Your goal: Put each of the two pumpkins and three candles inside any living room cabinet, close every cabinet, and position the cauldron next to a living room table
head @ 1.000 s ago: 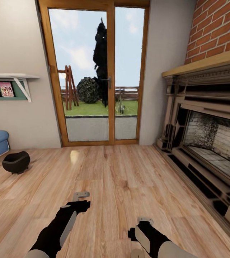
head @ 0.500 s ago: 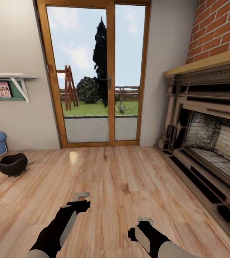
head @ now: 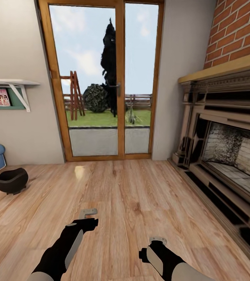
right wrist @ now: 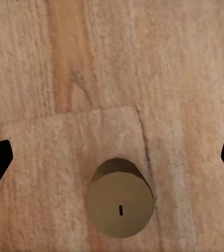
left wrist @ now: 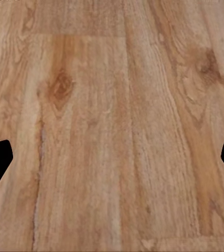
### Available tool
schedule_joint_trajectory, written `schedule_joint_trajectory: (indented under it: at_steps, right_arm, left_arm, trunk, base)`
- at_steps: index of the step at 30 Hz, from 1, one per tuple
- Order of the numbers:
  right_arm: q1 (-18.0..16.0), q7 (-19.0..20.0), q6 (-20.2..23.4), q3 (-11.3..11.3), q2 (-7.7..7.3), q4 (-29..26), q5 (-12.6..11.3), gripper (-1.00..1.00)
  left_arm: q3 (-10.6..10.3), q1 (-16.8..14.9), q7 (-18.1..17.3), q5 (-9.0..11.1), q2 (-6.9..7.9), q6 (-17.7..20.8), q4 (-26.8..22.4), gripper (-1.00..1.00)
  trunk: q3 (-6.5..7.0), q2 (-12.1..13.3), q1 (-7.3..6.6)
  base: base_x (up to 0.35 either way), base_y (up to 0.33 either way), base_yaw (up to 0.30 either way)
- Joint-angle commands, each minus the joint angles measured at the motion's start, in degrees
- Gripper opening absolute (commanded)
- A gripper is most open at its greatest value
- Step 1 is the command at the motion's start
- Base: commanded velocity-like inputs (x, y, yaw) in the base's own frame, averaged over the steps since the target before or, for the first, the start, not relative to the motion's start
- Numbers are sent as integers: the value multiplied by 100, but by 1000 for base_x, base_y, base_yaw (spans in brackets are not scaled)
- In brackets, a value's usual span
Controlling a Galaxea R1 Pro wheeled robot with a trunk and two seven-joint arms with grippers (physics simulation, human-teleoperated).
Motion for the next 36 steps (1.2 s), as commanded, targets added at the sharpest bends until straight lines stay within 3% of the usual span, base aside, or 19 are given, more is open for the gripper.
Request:
schedule_joint_trajectory:
  at_steps: [1, 4, 10, 16, 29, 36]
  right_arm:
    - [-3, -39, 26, 28, 0, -7, -31, 100]
    - [-3, -39, 26, 28, 0, -7, -31, 100]
    - [-3, -39, 26, 28, 0, -7, -31, 100]
    - [-3, -39, 24, 28, 0, -9, -31, 100]
    - [-3, -36, 9, 58, 0, -90, -29, 100]
    - [-3, 220, 1, 152, 0, -189, -28, 100]
  left_arm:
    - [-17, -2, 50, 62, 5, 23, -24, 100]
    - [-19, 51, 50, 66, 4, 23, -179, 100]
    - [-13, 600, 42, 75, 5, 153, -1142, 100]
    - [-6, 870, 34, 78, 4, 226, -1639, 100]
    - [-5, 920, -2, 78, 7, 230, -1725, 100]
    - [-5, 921, -3, 77, 9, 218, -1721, 100]
  trunk:
    - [-6, -3, -1]
    - [-6, -3, -1]
    - [-6, -3, -1]
    - [-139, -11, 14]
    - [-427, -28, 48]
    - [-582, -38, 66]
  base:
    - [10, 0, 0]
    - [5, 0, 0]
    - [1, 0, 0]
    - [0, 0, 0]
    - [0, 0, 0]
    - [0, 0, 0]
